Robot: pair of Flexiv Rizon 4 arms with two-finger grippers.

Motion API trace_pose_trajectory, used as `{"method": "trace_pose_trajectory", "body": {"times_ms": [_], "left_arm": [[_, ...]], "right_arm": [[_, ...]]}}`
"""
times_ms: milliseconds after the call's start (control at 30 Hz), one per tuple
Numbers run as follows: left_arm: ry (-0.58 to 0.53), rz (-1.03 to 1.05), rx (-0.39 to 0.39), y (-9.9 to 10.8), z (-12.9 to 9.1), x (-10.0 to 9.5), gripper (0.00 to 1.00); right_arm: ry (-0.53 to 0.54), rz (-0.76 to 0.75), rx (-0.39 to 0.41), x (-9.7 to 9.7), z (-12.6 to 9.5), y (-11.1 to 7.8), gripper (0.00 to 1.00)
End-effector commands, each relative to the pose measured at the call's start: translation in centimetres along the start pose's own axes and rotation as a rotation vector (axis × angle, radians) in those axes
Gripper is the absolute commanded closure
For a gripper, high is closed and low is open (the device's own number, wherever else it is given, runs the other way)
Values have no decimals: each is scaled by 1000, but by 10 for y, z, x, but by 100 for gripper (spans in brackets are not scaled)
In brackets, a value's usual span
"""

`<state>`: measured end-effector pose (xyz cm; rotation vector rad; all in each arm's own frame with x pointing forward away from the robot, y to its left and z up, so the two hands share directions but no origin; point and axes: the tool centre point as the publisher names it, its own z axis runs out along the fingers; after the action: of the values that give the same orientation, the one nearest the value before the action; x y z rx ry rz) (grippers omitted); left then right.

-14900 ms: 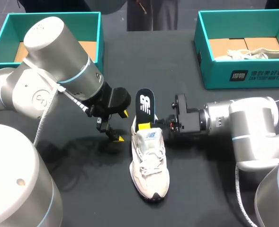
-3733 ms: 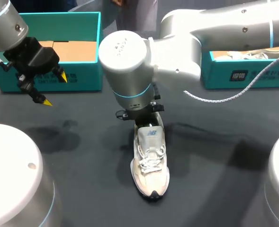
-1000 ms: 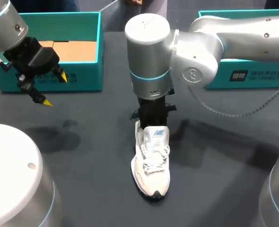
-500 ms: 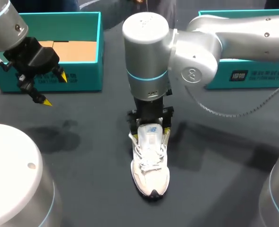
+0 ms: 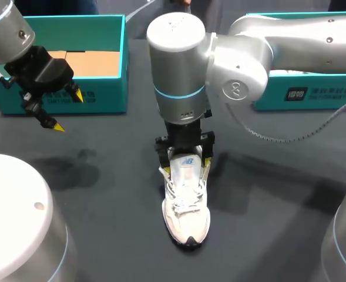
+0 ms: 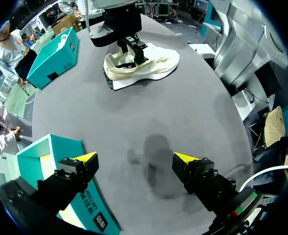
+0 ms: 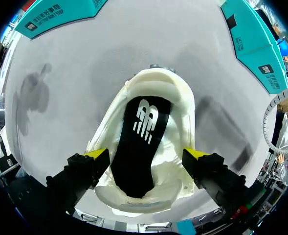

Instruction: Take the shoe out of the shoebox, open the shoe tongue, remove and reinsert the insole, then place the shoe into the shoebox

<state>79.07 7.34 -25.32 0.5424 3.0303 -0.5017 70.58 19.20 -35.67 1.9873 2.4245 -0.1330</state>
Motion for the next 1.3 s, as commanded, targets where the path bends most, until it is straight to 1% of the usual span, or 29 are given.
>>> {"method": "trace_pose_trajectory", "body": {"times_ms": [33,233,500,600,867,1000,1100,1300], "left_arm": [[-1,0,-3,0,-1,1,0],[-1,0,-3,0,-1,1,0],[-1,0,-3,0,-1,1,0],[-1,0,-3,0,-1,1,0],[-1,0,-3,0,-1,1,0],[-1,0,-3,0,-1,1,0],[-1,0,-3,0,-1,1,0],[-1,0,-3,0,-1,1,0]], "right_arm": [[-2,6,1,2,-2,-8,0],[3,14,-1,3,-1,-13,0],[-15,28,2,4,-9,-22,0],[-19,36,-5,4,-16,-27,0],[-43,31,-14,5,-24,-26,0],[-45,36,-21,7,-27,-29,0],[-41,46,-26,8,-31,-35,0],[-56,71,-20,7,-43,-53,0]]}}
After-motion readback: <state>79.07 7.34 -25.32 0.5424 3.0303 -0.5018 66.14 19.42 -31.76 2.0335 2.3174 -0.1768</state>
